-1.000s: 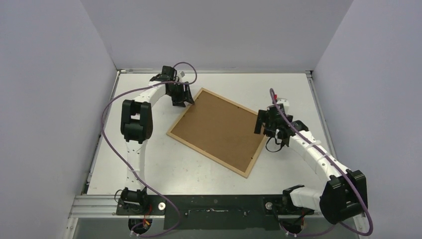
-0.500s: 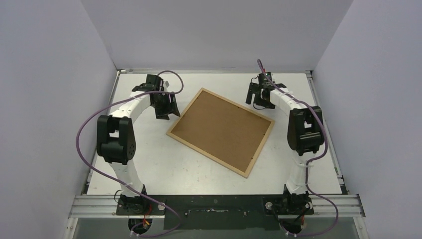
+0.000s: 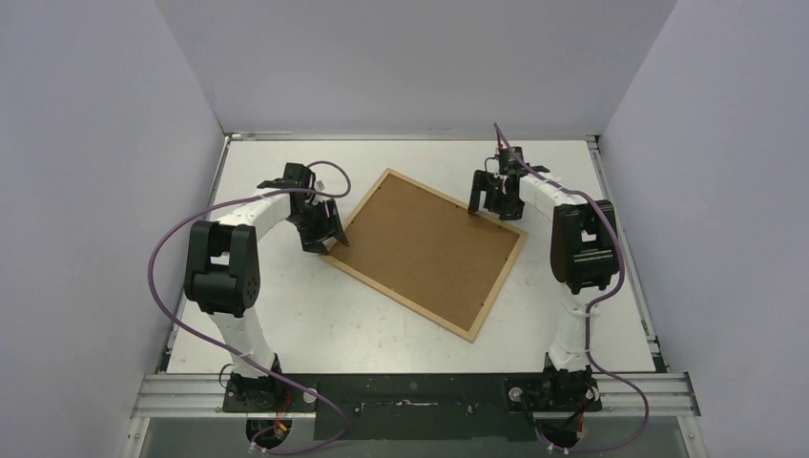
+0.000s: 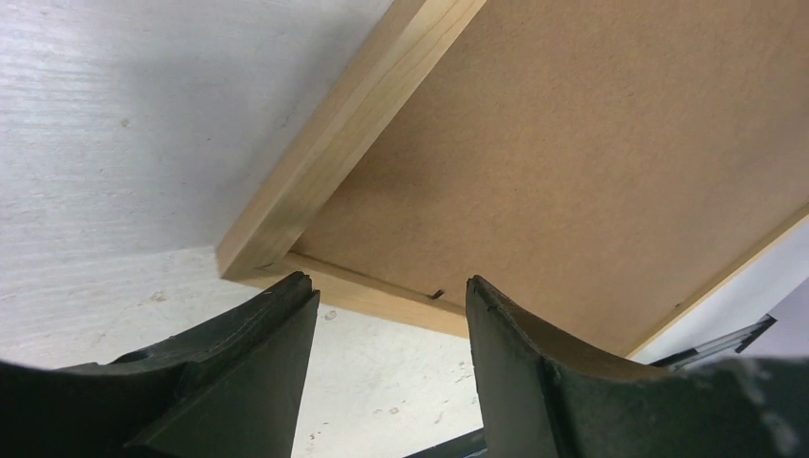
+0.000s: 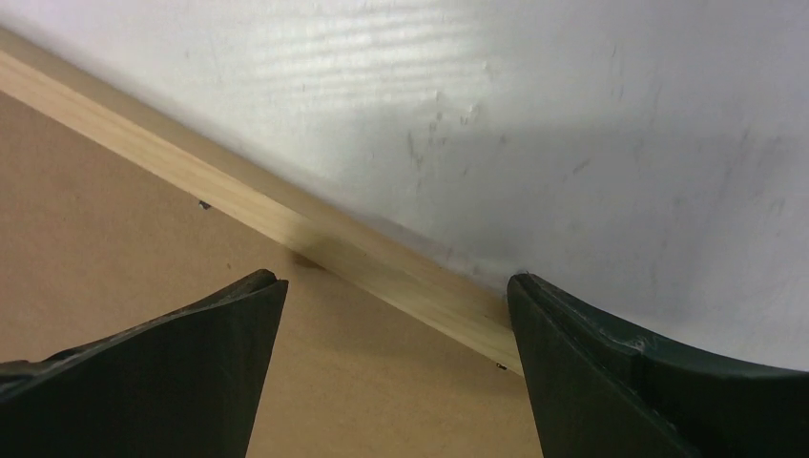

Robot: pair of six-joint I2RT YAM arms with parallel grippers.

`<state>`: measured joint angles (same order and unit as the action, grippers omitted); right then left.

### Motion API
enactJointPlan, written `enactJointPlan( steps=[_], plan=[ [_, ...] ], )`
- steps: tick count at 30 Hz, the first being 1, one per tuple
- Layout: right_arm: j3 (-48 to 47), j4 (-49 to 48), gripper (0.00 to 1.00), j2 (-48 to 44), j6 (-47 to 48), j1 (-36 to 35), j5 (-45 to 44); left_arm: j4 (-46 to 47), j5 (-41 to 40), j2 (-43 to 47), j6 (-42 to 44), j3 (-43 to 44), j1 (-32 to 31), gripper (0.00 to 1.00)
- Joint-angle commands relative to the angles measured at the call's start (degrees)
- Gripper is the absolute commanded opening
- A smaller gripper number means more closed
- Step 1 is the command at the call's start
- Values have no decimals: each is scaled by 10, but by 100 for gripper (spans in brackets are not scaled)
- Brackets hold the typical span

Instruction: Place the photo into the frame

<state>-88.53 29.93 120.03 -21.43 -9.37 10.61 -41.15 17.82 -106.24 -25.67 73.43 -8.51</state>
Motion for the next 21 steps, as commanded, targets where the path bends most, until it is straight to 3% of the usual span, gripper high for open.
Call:
enactJointPlan(
  steps=[1,6,13,21],
  plan=[
    [65,23,89,-56,-13,-25,34,34,36,-26,-21,29,2,57],
    [124,26,89,-112,-31,-46,10,59,61,-69,-28,57,7,56],
    [44,100,89,-165,-1,-108,-152,51,49,-61,-7,106,20,55],
    [-33,137,87,-134,95,-300,-88,31,-24,21,18,98,63,56]
  ],
)
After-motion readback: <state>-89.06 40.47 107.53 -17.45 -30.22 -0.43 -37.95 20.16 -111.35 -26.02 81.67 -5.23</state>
